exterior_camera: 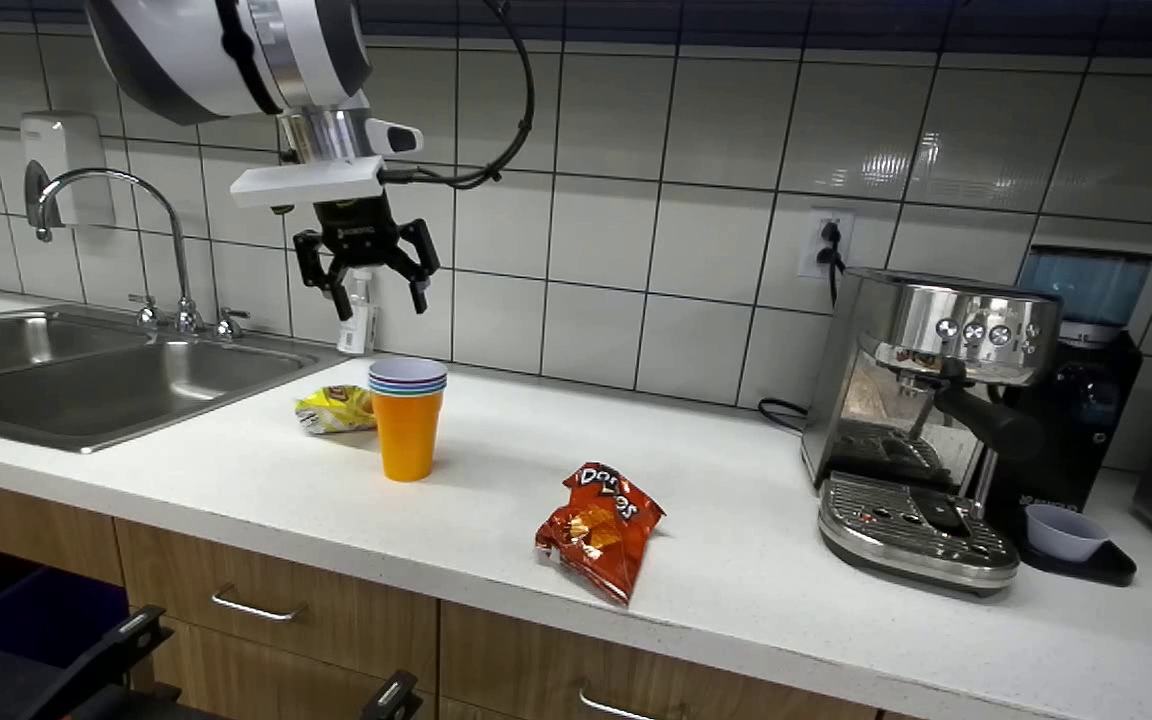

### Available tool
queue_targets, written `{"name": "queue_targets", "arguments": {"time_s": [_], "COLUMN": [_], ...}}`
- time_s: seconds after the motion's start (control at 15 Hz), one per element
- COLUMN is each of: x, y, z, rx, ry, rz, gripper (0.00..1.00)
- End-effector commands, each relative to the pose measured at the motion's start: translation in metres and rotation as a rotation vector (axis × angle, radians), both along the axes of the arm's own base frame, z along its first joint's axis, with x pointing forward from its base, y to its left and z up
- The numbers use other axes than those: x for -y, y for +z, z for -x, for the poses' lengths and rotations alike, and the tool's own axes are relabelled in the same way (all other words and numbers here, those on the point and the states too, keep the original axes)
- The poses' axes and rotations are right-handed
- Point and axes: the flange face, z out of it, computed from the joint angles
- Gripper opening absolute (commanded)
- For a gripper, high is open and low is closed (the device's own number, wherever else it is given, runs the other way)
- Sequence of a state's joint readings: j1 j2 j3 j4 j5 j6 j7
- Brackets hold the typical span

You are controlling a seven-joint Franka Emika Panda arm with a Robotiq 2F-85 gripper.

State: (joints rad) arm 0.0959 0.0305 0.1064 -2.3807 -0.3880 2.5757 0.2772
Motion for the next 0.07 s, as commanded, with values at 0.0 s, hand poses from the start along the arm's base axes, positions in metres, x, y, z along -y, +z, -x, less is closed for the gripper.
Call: {"name": "queue_targets", "arguments": {"time_s": [0.0], "x": [0.0003], "y": [0.0006], "z": [-0.0001], "rx": [-0.001], "ry": [0.000], "rz": [0.000], "gripper": [1.00]}}
